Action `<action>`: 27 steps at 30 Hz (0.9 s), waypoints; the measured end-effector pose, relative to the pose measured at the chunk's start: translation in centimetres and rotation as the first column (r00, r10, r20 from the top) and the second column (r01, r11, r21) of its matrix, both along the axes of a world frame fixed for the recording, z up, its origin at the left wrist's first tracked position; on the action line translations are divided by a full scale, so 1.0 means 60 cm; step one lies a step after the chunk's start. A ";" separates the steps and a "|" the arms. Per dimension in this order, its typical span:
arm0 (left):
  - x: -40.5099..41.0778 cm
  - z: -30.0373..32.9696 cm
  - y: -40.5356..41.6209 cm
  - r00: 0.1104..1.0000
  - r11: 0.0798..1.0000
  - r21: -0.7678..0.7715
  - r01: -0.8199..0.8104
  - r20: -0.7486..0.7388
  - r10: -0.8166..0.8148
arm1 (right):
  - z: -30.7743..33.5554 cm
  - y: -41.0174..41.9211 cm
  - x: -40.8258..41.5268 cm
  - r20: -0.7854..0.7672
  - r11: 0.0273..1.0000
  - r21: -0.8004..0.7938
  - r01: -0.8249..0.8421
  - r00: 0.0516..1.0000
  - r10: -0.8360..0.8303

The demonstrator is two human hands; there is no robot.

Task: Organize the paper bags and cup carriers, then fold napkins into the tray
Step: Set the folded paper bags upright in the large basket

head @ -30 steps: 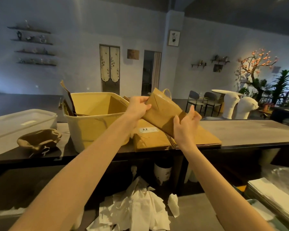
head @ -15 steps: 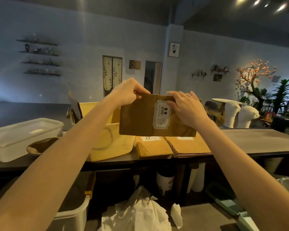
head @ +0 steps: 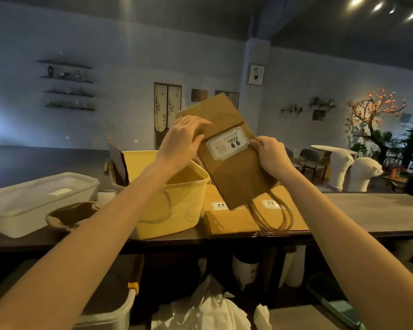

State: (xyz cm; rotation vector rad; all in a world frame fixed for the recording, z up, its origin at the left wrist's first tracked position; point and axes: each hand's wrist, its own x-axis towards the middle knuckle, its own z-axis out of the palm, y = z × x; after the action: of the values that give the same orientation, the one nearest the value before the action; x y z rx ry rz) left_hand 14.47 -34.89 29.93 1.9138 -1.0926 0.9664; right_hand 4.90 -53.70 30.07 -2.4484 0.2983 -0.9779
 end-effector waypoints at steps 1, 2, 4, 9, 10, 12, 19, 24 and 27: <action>0.006 -0.008 0.001 0.999 1.000 -0.014 0.008 -0.031 -0.009 | 0.002 0.003 0.013 0.008 0.997 0.081 -0.014 1.000 0.013; 0.011 -0.016 0.002 0.996 0.999 -0.035 0.017 -0.083 -0.020 | 0.004 0.008 0.027 0.020 0.985 0.169 -0.033 0.999 0.031; 0.020 -0.028 0.003 0.978 0.996 -0.084 0.030 -0.202 -0.046 | 0.009 0.016 0.059 0.039 0.963 0.268 -0.041 0.999 0.032; 0.040 -0.046 0.005 0.889 0.960 -0.276 -0.037 -0.449 -0.095 | 0.011 0.039 0.148 0.061 0.956 0.294 -0.014 0.998 -0.004; 0.044 -0.049 0.006 0.869 0.953 -0.300 -0.049 -0.483 -0.107 | 0.010 0.044 0.165 0.065 0.954 0.301 -0.006 0.998 -0.014; 0.053 -0.054 0.008 0.842 0.945 -0.320 -0.064 -0.525 -0.121 | 0.006 0.053 0.196 0.052 0.961 0.275 0.027 0.998 -0.043; 0.072 -0.069 0.014 0.751 0.919 -0.395 0.010 -0.604 -0.268 | -0.030 0.094 0.256 -0.034 0.989 -0.023 0.143 0.989 -0.144; 0.072 -0.076 0.015 0.752 0.918 -0.395 0.039 -0.593 -0.287 | -0.068 0.113 0.262 -0.103 0.931 -0.348 0.110 0.983 -0.155; 0.076 -0.076 0.016 0.747 0.910 -0.414 0.024 -0.598 -0.291 | -0.074 0.120 0.258 -0.273 0.902 -0.432 -0.004 0.954 -0.126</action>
State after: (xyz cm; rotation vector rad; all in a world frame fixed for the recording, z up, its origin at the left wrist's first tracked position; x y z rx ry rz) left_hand 19.03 -33.96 25.35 1.5932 -0.5780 0.3128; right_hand 20.36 -46.52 25.62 -3.0164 0.2847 -0.7581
